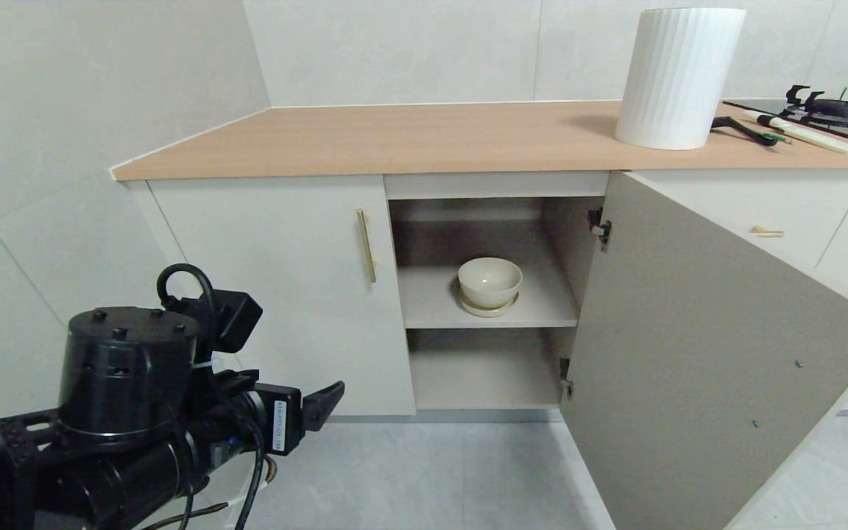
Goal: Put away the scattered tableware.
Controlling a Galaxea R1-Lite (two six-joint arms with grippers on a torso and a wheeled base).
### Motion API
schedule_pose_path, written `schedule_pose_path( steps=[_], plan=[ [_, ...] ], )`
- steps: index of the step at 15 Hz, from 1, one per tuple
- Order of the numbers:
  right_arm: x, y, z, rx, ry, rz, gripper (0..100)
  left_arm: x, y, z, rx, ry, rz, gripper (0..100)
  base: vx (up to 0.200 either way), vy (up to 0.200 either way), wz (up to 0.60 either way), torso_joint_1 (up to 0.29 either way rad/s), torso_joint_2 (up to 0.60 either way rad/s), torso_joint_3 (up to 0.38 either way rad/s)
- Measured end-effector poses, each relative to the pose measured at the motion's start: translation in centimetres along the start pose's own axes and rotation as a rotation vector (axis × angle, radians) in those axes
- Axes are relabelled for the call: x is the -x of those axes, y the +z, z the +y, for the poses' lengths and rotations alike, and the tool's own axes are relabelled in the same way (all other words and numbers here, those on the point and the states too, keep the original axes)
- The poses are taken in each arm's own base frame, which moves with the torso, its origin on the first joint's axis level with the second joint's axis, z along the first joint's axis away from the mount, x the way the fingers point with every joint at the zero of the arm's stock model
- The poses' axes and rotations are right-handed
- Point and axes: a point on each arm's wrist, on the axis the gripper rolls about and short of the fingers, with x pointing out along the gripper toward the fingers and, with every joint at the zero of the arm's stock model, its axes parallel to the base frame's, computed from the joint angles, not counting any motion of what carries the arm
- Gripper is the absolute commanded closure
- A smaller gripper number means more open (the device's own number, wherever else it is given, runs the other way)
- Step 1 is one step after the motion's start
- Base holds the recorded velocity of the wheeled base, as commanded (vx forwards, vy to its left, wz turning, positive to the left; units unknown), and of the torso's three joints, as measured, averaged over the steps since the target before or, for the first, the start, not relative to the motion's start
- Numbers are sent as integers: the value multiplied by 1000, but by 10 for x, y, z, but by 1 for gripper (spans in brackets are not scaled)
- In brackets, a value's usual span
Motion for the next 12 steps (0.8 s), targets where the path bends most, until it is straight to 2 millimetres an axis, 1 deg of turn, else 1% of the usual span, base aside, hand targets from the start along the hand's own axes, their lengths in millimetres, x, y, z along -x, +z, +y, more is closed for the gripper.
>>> schedule_pose_path(
  steps=[3,6,8,10,12],
  plan=[
    [-37,15,-9,-88,-122,-100,0,0,0,0,0,0,1,0,0,0,0,0,0,0],
    [-68,17,-21,-131,-209,-100,0,0,0,0,0,0,1,0,0,0,0,0,0,0],
    [-84,14,-26,-140,-236,-71,0,0,0,0,0,0,1,0,0,0,0,0,0,0],
    [-95,9,-27,-135,-228,-19,0,0,0,0,0,0,1,0,0,0,0,0,0,0],
    [-101,3,-19,-118,-132,31,0,0,0,0,1,0,1,0,0,0,0,0,0,0]
  ],
)
